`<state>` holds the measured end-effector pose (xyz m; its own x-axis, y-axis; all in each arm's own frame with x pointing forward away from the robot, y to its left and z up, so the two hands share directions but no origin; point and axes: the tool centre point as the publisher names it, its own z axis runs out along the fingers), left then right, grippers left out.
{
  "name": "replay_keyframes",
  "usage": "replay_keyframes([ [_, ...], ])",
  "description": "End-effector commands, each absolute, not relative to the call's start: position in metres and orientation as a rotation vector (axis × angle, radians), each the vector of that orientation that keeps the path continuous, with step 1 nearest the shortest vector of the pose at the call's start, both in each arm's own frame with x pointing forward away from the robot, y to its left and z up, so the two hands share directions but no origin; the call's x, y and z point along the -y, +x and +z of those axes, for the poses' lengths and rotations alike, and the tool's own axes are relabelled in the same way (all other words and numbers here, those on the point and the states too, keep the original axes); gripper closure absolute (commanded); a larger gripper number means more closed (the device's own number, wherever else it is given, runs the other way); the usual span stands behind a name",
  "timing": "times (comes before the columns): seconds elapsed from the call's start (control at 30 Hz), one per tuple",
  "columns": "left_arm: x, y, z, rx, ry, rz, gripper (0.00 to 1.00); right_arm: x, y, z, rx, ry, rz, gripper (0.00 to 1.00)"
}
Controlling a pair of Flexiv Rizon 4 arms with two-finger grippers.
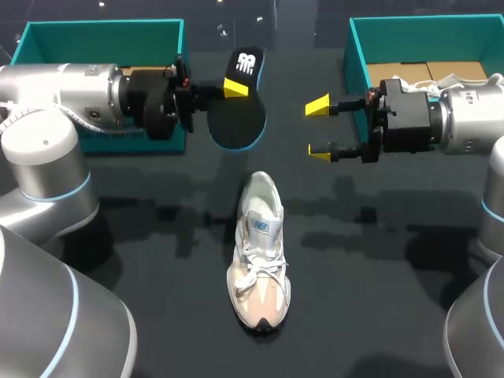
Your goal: Take the shoe out of the shoebox, open the shoe tongue, remove and reinsert the insole, then place the shoe into the shoebox
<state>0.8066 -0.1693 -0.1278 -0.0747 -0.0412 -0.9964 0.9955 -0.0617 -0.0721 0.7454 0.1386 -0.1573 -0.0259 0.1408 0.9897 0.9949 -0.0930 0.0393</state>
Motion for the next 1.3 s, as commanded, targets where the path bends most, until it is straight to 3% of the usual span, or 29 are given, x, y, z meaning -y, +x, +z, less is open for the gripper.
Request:
replay_keyframes([
  [0.03, 0.171, 0.809, -0.130, -1.189, 1.190, -1.328, 1.00, -0.141, 0.746, -0.158, 1.290, -1.372, -1.234, 0.00],
  [1.3, 0.192, 0.820, -0.142, -1.118, 1.300, -1.055, 1.00, -0.169, 0.761, -0.152, 1.434, -1.328, -1.274, 0.00],
])
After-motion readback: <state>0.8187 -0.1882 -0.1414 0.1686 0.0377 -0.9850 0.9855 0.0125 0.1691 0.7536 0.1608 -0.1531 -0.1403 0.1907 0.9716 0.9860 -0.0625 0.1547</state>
